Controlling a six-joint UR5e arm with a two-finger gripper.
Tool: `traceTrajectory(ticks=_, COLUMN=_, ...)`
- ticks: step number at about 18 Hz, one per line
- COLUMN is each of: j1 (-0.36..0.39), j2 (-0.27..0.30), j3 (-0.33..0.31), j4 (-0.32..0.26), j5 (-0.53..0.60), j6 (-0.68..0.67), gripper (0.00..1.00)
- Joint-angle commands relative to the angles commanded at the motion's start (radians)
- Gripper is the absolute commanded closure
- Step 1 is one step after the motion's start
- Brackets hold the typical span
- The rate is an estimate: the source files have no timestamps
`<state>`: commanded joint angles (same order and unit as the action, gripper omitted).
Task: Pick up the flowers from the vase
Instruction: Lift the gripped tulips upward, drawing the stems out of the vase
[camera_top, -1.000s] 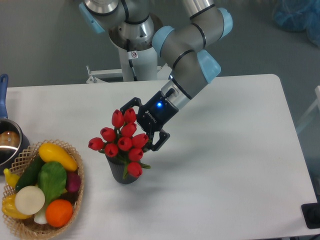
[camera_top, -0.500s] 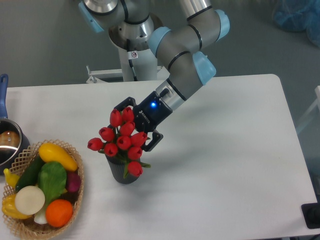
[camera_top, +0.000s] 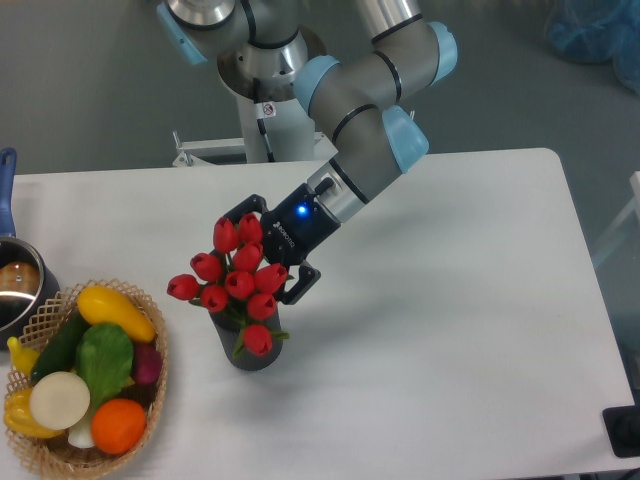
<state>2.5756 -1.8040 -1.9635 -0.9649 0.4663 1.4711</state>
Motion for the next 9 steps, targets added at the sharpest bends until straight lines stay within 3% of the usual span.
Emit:
traceTrajectory(ticks=5, j1=0.002, j2=-0.002, j3=0.003, j4=0.000, j5=0.000, j6=-0.002, gripper=0.57)
traceTrajectory(ticks=7, j1=0.003, j2=-0.002, j3=0.005, j4=0.000, j5=0.000, j6=-0.002, gripper=0.67)
traceTrajectory(ticks=9, j1=0.005, j2=-0.002, j3=0.008, j4=0.000, j5=0.000, j6=-0.002, gripper=0.67)
